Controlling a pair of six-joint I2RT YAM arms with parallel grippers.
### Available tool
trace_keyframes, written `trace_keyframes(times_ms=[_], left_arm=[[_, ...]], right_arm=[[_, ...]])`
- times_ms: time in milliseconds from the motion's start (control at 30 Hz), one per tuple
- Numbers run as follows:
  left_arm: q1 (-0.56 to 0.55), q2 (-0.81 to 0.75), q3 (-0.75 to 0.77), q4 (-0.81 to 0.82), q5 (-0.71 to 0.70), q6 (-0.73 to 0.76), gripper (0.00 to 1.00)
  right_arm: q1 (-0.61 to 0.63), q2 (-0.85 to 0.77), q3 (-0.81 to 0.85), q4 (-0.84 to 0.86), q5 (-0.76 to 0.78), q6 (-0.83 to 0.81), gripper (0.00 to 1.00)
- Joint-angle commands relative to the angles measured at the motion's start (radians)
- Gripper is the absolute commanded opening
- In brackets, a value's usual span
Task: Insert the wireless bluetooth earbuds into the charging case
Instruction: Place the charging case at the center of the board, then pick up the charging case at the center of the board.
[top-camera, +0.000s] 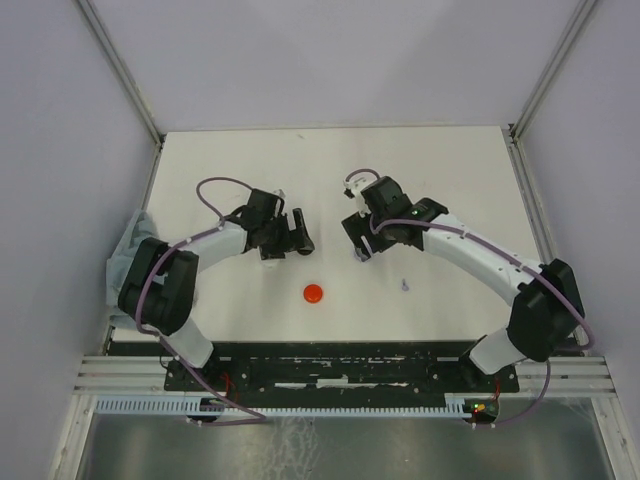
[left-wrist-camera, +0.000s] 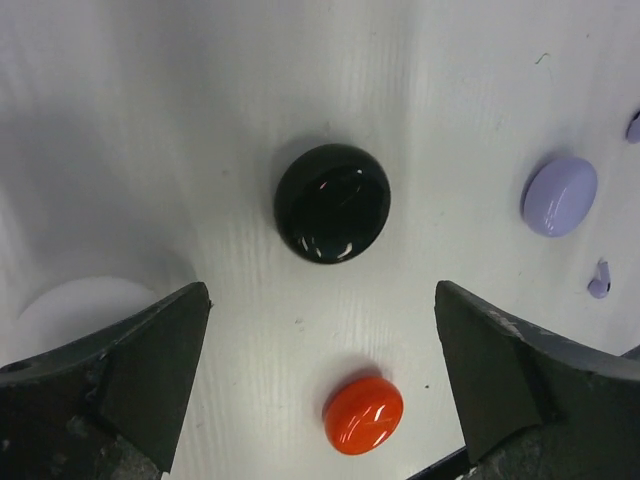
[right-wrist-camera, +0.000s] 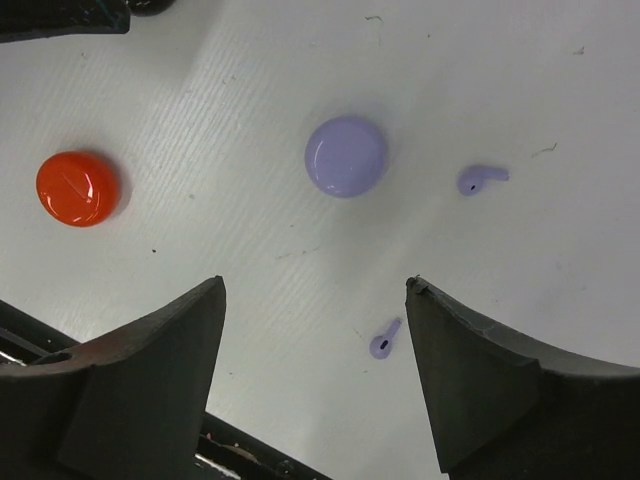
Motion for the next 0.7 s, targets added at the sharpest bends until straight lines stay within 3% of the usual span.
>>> trace_keyframes(times_ms=[0,467,667], left_arm=[[0.006,-0.112,-0.008,-0.114,-0.106,0.074,1.00],[0.007,-0.541,-0.023,-0.258,-0.352,0.199,0.99],[0.007,-0.723,-0.100,-0.226,-0.427,0.172,0.99]], right_arm=[[-0.002,0.085,0.129,-0.084,-0.021,-0.137,0.81],[-0.001,0.400,0.370,-0.244,-0.041,-0.395,0.73],[-0.001,0.499,0.430,-0.272,-0.007,-0.467,0.71]])
